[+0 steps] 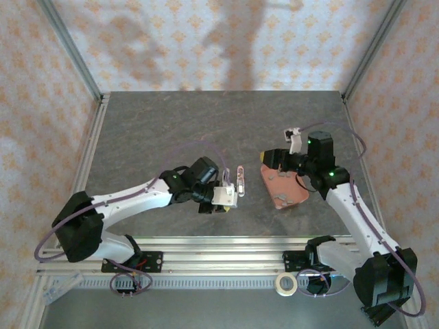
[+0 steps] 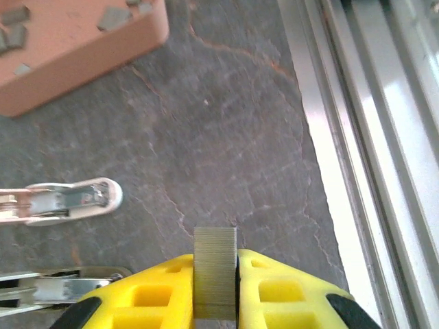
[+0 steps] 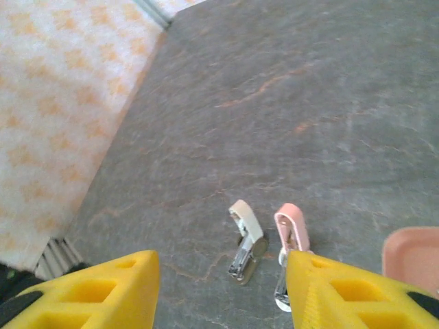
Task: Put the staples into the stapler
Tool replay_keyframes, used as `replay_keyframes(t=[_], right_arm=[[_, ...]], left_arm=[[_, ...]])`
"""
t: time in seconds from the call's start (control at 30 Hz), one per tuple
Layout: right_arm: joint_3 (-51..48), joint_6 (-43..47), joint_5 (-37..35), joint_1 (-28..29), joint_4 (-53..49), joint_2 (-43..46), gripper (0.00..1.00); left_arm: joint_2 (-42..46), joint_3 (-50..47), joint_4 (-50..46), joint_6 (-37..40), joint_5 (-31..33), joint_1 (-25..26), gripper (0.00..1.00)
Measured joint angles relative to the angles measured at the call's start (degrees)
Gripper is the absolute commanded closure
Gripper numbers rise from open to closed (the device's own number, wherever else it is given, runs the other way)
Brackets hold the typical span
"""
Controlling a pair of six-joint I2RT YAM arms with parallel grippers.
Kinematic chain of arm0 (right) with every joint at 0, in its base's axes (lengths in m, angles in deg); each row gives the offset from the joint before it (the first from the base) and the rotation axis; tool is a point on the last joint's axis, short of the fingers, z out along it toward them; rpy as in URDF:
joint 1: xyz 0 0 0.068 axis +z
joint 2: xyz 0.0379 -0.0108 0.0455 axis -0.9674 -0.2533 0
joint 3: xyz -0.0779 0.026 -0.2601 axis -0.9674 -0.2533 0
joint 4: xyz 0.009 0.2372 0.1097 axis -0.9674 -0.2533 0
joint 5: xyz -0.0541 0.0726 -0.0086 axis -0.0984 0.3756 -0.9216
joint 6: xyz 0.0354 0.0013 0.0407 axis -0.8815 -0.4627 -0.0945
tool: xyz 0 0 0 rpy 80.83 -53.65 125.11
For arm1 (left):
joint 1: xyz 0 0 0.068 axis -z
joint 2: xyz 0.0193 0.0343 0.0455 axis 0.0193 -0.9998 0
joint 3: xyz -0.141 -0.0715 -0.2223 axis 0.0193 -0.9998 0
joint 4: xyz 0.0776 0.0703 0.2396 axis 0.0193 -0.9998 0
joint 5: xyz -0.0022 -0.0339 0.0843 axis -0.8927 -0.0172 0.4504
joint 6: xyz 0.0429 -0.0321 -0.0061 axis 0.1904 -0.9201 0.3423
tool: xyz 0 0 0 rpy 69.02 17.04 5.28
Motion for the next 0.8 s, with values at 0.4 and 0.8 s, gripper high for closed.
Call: replay_keyframes(t=[0.4,0.8], right_arm=[[-1.7,-6.5,-4.7,-0.5,1.3,-1.3,0.49],[-1.7,-8.3,-14.4,-4.0,-3.7,-1.3,0.49]], left_arm=[[-9.0,0.0,1.6,-1.2,8.6,6.1,0.80],[-15.2,4.1,3.1,-2.2,10.3,7.8,0.78]])
